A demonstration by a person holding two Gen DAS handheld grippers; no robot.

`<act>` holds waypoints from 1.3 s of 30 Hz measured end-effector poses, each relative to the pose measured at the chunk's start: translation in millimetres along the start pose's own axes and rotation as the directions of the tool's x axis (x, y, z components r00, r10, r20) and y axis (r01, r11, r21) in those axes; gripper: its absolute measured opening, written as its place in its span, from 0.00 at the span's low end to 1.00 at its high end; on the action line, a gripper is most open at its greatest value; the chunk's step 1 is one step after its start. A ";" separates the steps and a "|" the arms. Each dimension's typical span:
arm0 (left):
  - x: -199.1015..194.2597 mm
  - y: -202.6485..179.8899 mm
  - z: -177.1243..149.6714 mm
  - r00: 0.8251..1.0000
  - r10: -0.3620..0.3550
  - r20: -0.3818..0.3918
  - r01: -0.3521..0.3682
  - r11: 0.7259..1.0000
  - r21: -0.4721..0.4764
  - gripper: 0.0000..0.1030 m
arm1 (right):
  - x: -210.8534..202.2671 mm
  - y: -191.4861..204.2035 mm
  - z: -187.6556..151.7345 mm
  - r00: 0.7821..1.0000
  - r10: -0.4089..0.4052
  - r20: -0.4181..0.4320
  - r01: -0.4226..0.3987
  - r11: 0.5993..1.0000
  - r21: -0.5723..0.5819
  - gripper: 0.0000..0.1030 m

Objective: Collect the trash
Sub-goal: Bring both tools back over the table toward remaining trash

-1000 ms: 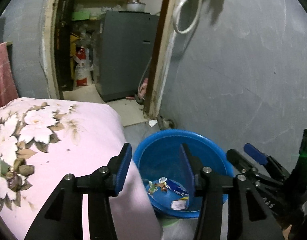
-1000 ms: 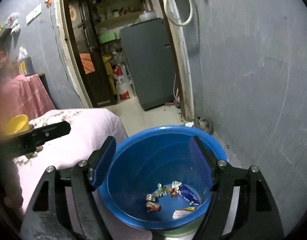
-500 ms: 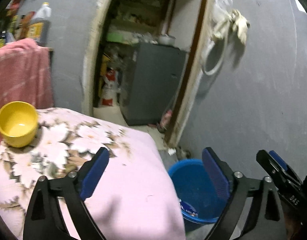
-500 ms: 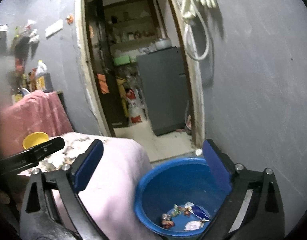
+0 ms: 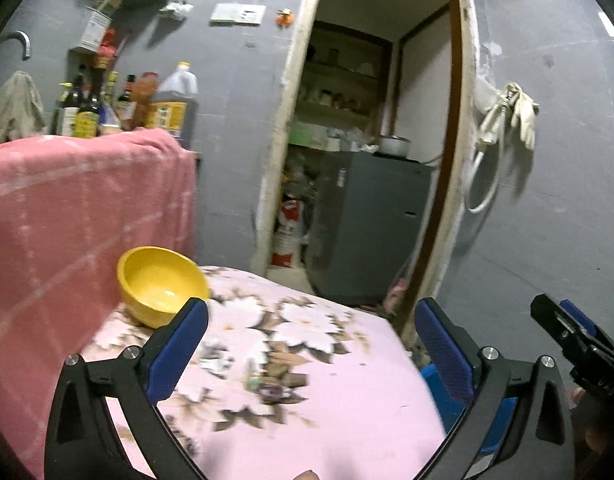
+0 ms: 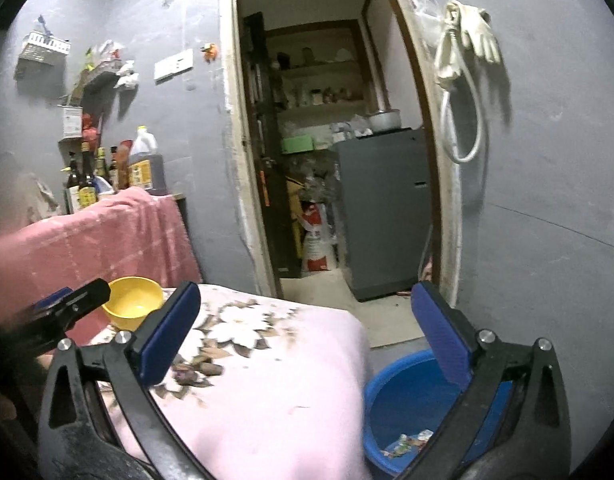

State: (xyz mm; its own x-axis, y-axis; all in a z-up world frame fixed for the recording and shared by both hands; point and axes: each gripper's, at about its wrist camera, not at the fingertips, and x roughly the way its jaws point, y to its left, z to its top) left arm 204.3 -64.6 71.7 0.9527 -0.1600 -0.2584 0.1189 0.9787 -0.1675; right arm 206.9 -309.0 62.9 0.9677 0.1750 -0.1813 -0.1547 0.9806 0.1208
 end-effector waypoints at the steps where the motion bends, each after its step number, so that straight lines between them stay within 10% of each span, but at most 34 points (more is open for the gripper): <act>1: -3.6 5.9 -0.6 1.000 0.015 0.007 -0.015 1.000 0.000 0.98 | 0.3 5.2 -0.5 1.000 0.004 0.004 -0.004 1.000 -0.004 1.00; 17: -38.6 64.4 -11.6 0.982 0.168 0.090 -0.171 0.985 0.033 0.98 | 13.9 75.2 -8.7 0.995 0.100 0.030 -0.098 0.993 -0.058 1.00; 39: -2.3 105.5 -34.8 0.973 0.228 0.017 -0.229 0.969 0.093 0.98 | 77.2 109.2 -49.0 0.978 0.169 -0.126 -0.188 0.969 -0.163 1.00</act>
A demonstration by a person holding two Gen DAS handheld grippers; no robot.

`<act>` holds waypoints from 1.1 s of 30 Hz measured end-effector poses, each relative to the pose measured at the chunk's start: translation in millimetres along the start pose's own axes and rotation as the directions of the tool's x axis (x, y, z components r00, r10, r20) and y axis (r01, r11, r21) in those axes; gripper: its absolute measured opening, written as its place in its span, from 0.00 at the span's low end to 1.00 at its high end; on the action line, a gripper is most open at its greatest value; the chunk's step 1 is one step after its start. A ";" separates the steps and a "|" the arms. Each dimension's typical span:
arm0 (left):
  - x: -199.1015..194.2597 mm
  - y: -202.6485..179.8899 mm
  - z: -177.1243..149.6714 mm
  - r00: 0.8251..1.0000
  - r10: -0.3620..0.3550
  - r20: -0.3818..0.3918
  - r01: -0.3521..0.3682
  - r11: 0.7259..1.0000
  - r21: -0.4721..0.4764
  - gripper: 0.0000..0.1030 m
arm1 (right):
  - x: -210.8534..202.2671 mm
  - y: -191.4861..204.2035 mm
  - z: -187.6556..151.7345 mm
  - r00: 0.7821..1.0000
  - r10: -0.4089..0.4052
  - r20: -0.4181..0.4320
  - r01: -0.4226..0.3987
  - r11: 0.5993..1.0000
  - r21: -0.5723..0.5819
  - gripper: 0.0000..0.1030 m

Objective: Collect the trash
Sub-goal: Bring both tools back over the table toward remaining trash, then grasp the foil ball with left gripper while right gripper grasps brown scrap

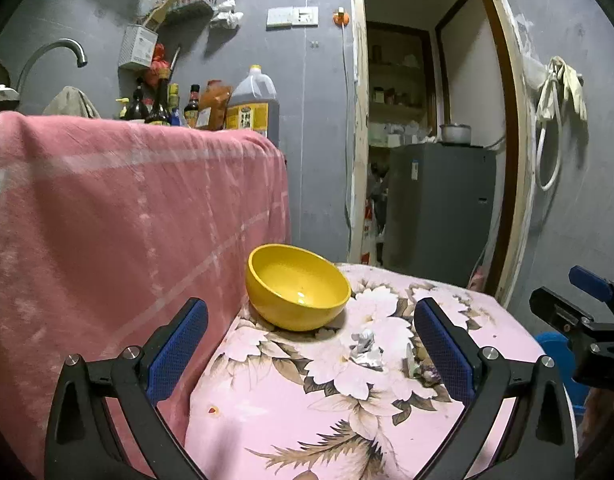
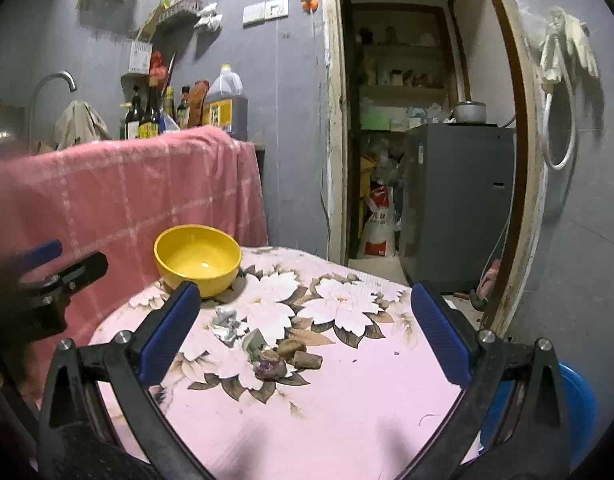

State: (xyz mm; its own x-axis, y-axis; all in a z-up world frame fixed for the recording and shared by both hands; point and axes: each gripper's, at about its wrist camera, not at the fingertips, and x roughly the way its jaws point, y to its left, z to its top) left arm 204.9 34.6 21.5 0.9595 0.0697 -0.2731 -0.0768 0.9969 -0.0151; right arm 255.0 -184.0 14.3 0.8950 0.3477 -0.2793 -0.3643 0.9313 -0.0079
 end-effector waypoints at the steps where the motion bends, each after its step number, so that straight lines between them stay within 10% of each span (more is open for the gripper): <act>1: 3.0 -0.3 -0.5 1.000 -0.001 -0.008 0.001 1.000 0.003 0.98 | 3.7 -1.8 -1.0 1.000 0.000 -0.011 0.000 1.000 -0.001 1.00; 16: 70.4 -7.9 -4.7 0.974 -0.022 -0.225 0.030 0.999 0.031 0.98 | 72.0 -25.0 -23.7 0.961 -0.004 -0.278 0.010 1.000 0.020 1.00; 33: 145.9 -16.6 -15.8 0.859 -0.134 -0.493 0.130 0.991 -0.042 0.57 | 135.1 -17.9 -42.9 0.847 0.079 -0.526 -0.090 0.996 0.005 0.61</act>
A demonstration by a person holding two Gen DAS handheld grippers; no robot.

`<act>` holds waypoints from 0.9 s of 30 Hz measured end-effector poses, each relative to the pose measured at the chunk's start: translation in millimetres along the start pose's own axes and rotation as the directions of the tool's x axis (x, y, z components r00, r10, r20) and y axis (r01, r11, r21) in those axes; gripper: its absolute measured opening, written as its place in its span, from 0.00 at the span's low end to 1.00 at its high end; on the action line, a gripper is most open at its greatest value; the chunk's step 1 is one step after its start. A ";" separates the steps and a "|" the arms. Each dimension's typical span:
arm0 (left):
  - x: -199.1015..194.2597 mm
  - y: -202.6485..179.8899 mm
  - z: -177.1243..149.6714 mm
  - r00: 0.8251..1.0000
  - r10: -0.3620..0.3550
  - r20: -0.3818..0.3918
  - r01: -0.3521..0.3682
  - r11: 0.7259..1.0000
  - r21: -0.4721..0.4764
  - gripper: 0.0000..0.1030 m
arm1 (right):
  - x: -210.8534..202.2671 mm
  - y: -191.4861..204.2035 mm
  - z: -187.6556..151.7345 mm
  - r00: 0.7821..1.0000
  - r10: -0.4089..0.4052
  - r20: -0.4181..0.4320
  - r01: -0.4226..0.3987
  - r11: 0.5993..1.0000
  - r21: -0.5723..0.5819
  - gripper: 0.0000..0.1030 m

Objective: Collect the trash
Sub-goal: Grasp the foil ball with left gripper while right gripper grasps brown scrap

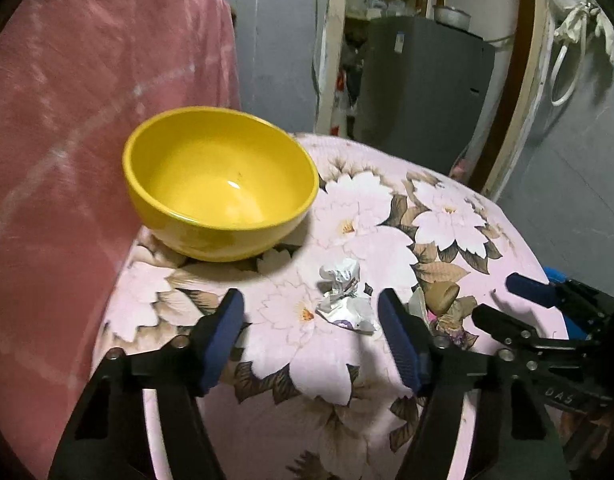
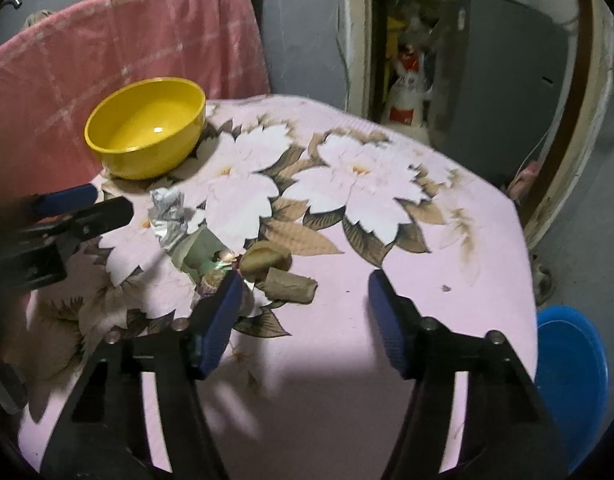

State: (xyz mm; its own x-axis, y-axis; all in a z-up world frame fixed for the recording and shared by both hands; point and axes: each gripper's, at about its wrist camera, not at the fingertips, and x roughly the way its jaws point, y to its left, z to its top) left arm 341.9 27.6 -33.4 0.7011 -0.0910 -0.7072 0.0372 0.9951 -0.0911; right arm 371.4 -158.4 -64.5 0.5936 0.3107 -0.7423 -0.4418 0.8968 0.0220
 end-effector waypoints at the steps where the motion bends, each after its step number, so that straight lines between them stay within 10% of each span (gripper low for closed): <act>1: 4.3 1.2 1.5 1.000 -0.009 -0.017 0.009 1.000 -0.007 0.54 | 4.3 0.5 0.5 1.000 -0.002 -0.013 0.002 1.000 -0.008 0.58; 27: 16.9 -17.6 4.8 0.995 -0.081 -0.058 0.080 0.997 -0.012 0.13 | -5.3 -13.6 -10.7 0.994 0.110 0.004 -0.110 0.991 0.083 0.36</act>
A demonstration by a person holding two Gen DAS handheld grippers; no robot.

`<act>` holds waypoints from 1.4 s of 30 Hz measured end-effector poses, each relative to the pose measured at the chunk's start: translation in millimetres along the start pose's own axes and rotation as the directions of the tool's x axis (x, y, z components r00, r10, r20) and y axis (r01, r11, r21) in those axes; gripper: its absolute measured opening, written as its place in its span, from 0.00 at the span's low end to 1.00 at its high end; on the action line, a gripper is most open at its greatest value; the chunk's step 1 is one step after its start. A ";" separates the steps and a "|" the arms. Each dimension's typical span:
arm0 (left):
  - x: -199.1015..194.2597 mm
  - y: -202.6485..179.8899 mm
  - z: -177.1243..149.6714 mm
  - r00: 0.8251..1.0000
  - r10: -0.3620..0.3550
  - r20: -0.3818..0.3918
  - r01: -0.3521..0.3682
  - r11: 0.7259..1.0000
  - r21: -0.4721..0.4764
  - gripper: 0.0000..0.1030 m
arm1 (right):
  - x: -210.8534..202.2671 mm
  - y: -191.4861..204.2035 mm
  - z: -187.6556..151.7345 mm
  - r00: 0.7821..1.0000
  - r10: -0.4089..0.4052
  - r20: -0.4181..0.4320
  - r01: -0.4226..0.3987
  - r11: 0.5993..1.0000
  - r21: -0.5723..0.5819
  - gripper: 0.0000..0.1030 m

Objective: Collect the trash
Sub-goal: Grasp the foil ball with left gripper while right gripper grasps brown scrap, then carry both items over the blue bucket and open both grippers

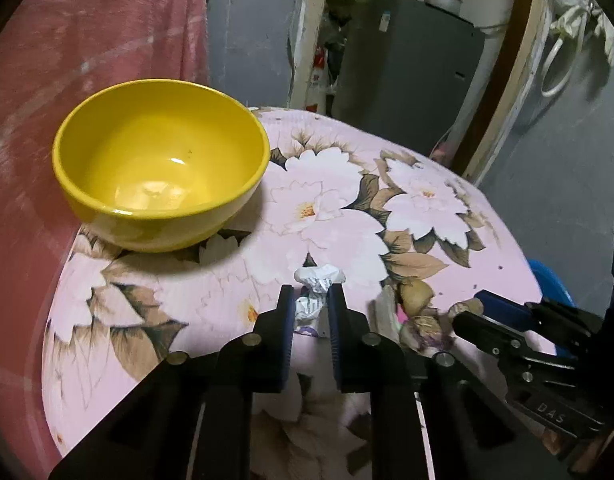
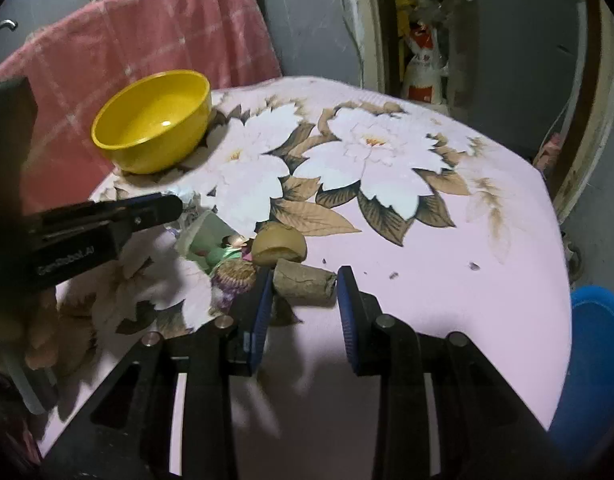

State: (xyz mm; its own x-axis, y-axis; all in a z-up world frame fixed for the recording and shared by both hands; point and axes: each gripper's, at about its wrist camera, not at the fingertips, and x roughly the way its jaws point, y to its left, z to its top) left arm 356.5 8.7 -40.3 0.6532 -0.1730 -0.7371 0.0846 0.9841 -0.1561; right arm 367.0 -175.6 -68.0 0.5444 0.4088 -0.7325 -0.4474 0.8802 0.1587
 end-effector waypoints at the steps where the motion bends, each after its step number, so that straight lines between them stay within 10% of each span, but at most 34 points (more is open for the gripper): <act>1: -4.3 -1.3 -1.3 1.000 0.000 0.013 0.000 1.000 -0.006 0.13 | -6.9 0.4 -2.2 1.000 0.000 0.023 0.000 1.000 0.002 0.36; 11: -64.5 -25.5 -15.3 0.965 -0.091 0.248 0.105 0.994 -0.042 0.13 | -81.5 4.6 -13.0 0.960 -0.032 0.280 0.030 0.999 0.014 0.36; 22: -128.5 -74.3 -4.8 0.863 -0.206 0.462 0.217 0.976 0.030 0.13 | -175.6 4.4 -19.0 0.820 -0.137 0.556 0.140 0.989 0.038 0.36; 37: -169.7 -183.4 6.4 0.730 -0.395 0.557 0.341 0.918 0.204 0.13 | -276.1 -38.8 -47.8 0.650 -0.320 0.689 0.317 0.939 0.137 0.38; 42: -166.4 -217.3 4.3 0.722 -0.443 0.532 0.364 0.896 0.253 0.13 | -295.6 -63.9 -62.6 0.626 -0.368 0.687 0.343 0.922 0.181 0.38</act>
State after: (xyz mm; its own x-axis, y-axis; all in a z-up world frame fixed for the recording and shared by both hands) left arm 232.7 -176.2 119.0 0.8340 -0.5401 -0.1133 0.5041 0.8292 -0.2415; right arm 190.2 -367.7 96.9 0.9933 0.0975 -0.0618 -0.0968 0.9952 0.0148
